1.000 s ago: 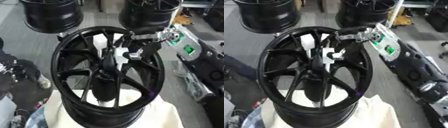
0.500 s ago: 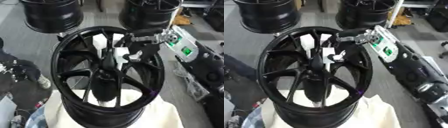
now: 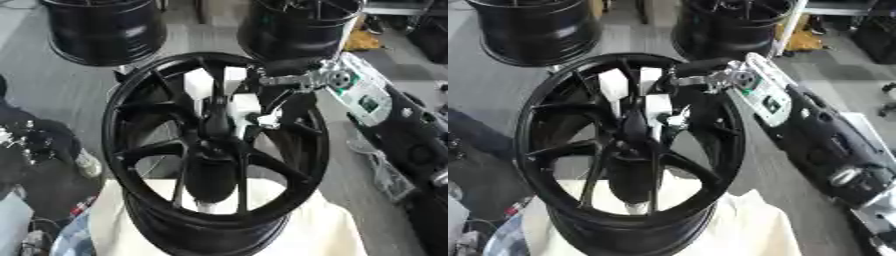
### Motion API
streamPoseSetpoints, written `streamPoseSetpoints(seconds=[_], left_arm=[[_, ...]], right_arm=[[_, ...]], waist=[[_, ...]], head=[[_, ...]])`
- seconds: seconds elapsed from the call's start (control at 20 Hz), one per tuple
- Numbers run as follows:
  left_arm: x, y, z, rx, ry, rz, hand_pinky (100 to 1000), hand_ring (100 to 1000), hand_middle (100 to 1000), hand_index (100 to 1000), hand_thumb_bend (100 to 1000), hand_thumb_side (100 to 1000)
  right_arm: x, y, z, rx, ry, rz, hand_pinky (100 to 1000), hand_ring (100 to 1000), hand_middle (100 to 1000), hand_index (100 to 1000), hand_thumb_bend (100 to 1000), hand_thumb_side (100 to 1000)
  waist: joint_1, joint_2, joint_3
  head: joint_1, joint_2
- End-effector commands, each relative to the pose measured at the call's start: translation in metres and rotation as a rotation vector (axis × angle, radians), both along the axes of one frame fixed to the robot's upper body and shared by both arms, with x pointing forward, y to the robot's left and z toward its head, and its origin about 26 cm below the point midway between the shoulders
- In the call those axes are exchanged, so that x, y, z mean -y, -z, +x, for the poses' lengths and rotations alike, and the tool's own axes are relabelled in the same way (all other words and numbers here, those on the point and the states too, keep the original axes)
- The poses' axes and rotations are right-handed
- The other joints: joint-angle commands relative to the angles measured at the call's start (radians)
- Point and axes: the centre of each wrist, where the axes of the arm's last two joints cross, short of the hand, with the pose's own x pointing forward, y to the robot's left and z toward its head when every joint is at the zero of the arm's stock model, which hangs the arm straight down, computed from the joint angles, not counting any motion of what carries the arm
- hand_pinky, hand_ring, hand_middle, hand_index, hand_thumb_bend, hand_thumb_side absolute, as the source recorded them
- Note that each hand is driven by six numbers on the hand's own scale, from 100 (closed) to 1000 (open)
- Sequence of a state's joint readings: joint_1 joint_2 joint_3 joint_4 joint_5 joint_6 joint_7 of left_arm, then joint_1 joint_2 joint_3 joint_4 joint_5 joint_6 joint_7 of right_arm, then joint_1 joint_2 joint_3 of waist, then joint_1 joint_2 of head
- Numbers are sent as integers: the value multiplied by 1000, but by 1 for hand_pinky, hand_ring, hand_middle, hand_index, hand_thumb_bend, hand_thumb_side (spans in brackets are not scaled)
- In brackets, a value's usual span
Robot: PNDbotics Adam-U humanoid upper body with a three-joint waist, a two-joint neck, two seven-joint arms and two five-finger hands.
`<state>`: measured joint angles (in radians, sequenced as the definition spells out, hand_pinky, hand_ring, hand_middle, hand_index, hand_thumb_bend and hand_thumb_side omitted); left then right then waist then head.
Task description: Pull the pin out of the wheel hub.
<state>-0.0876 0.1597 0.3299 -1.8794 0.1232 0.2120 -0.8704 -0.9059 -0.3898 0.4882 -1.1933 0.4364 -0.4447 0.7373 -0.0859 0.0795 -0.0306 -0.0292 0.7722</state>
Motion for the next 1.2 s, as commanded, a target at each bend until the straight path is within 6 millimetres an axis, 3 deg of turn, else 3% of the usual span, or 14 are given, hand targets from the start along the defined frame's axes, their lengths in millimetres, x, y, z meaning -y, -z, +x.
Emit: streamPoseSetpoints(seconds=[0.05, 0.4, 0.65, 0.7, 1.05, 1.2], left_arm=[[-1, -7, 1, 15, 8, 21, 590, 535, 671, 754, 100, 918], [-1, -7, 1, 14, 9, 21, 590, 535, 672, 754, 100, 921], [-1, -7, 1, 13, 9, 22, 590, 535, 672, 754, 100, 921], [-1, -7, 1, 12, 9, 22, 591, 536, 672, 754, 100, 924], [0, -6, 1, 8, 14, 22, 591, 536, 673, 755, 100, 924], [-1, -6, 1, 6, 13, 22, 591, 536, 673, 755, 100, 924]], right_arm=[[3, -12, 2, 46, -179, -151, 739, 683, 594, 774, 103, 507], [3, -14, 4, 41, -170, -125, 711, 617, 478, 660, 100, 437], [3, -14, 5, 40, -167, -117, 711, 617, 478, 660, 100, 437], [3, -14, 5, 41, -166, -111, 692, 565, 377, 562, 100, 373], [3, -27, 10, 47, -136, 25, 690, 549, 355, 545, 100, 333], [6, -42, 10, 62, -129, 60, 690, 542, 343, 538, 100, 299]], waist=[[6, -9, 0], [6, -8, 2], [6, -9, 2], [6, -9, 2], [5, -10, 4], [4, -12, 2]], head=[[-5, -2], [-8, -2], [-8, -2], [-8, -2], [-13, -2], [-14, -2]])
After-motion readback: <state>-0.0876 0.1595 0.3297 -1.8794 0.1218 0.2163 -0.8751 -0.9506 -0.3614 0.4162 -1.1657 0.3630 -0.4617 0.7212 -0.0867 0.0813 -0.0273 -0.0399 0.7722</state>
